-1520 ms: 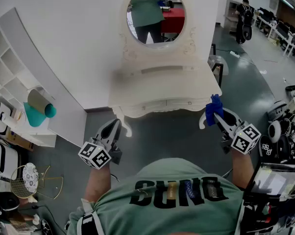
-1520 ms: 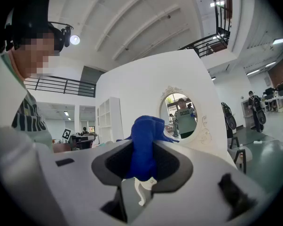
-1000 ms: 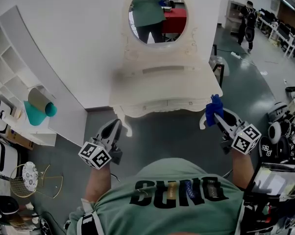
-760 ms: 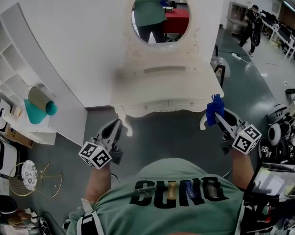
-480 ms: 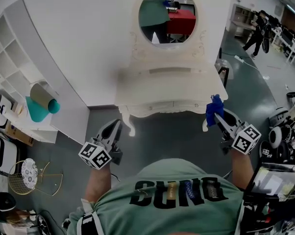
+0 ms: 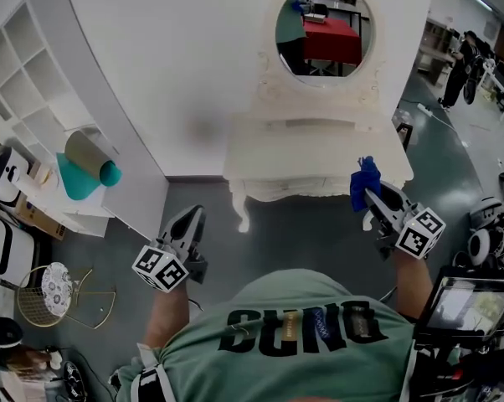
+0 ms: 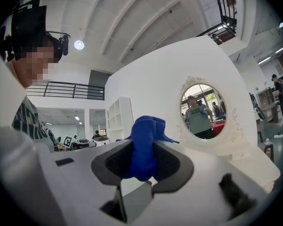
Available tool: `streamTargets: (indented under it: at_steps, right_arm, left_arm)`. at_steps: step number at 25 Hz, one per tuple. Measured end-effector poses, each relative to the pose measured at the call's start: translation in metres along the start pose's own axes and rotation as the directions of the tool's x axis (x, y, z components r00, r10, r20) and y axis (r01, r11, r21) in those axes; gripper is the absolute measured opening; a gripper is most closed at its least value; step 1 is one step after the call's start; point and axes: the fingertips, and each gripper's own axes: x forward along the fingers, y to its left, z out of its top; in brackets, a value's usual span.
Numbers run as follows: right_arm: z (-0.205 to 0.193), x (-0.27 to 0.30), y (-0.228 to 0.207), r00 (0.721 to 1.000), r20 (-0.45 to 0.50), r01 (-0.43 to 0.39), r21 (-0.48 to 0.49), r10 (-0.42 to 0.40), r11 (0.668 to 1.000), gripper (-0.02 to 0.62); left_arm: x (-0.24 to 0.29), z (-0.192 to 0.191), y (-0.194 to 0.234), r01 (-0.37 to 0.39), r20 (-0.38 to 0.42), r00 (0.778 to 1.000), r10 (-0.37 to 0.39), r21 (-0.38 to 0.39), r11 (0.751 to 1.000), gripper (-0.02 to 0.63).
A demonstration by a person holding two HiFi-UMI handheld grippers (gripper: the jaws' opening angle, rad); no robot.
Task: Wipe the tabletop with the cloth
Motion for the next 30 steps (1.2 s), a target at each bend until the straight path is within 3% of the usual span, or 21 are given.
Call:
streamTargets:
  at_steps: [7,13,18,21,27,30]
  right_arm:
    - [-0.015,0.069,0.015,0.998,-0.026,-0.052,0.017,0.052,0.999,0.127]
    - [-0.025,0.102,-0.019,0.995,-0.038,-0.091,0.051,0.093,0.995,0.127]
    - [-0.026,0.139,-0.094,0.987,-0.025,-0.154,0.089,0.157,0.984,0.127]
    - [-0.019,0.162,-0.149,0.978,-0.04,-0.2,0.099,0.205,0.975,0.127]
    - [0.008,0.209,-0.252,0.944,-0.08,-0.312,0.086,0.319,0.946,0.127]
    - [0.012,0.233,-0.295,0.933,-0.079,-0.344,0.102,0.352,0.933,0.127]
  left_arm:
    - [-0.016,0.009,0.045,-0.026,-0.009,1.0,0.026,0.002,1.0,-0.002]
    - [0.008,0.001,0.067,-0.071,-0.029,0.997,0.071,-0.006,0.997,-0.002]
    - [0.077,-0.01,0.083,-0.123,-0.045,0.991,0.124,0.022,0.992,-0.002]
    - [0.135,-0.011,0.089,-0.163,-0.018,0.986,0.163,0.001,0.987,-0.002]
    - [0.248,-0.01,0.092,-0.248,0.009,0.969,0.248,-0.013,0.969,-0.002]
    - [0.292,-0.019,0.095,-0.277,-0.019,0.961,0.276,-0.014,0.961,-0.002]
